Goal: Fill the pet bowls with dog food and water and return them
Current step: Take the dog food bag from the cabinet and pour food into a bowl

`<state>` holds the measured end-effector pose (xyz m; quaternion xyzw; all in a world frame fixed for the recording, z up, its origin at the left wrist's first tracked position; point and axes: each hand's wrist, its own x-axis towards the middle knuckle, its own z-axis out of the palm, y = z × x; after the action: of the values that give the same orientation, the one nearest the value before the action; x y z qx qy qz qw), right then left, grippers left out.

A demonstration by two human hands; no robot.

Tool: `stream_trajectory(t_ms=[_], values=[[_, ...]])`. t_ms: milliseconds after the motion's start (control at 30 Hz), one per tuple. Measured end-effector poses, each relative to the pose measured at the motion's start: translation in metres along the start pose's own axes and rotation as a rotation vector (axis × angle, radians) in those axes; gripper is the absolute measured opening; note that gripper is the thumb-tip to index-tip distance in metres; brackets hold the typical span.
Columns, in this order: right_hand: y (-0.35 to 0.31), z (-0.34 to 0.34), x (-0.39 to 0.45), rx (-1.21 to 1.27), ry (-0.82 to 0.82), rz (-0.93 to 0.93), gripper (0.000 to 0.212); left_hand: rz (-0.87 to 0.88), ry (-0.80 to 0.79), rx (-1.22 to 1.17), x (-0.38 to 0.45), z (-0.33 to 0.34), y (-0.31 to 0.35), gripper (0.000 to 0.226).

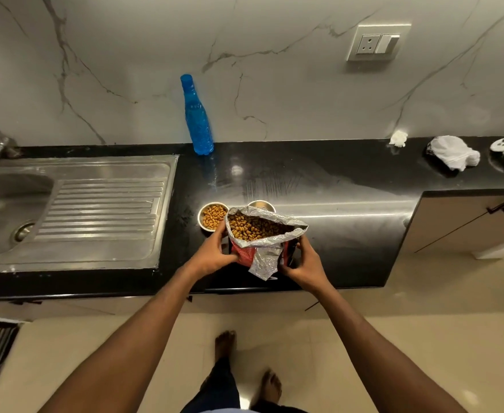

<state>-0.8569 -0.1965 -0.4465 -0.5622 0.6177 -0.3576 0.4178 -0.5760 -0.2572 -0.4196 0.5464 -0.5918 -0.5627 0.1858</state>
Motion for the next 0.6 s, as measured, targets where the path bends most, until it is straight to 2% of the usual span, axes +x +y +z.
stream_trajectory(t_ms=[67,167,367,500,600], values=[[0.0,0.002,0.008,-0.004,-0.009,0.02,0.091,-0.002,-0.048,0.007,0.003,-0.005,0.001,0.124],[-0.002,0.006,0.018,-0.032,-0.015,0.105,0.095,0.007,-0.11,-0.012,0.009,-0.011,0.003,0.118],[-0.015,0.007,0.026,-0.072,0.053,0.155,0.068,0.012,-0.102,-0.098,0.025,-0.012,-0.004,0.108],[-0.035,-0.004,0.029,-0.159,0.043,0.148,0.071,0.047,-0.097,-0.123,0.033,-0.012,-0.007,0.091],[-0.057,-0.012,0.035,-0.27,0.021,0.118,0.061,0.04,-0.113,-0.19,0.034,-0.011,-0.008,0.08]])
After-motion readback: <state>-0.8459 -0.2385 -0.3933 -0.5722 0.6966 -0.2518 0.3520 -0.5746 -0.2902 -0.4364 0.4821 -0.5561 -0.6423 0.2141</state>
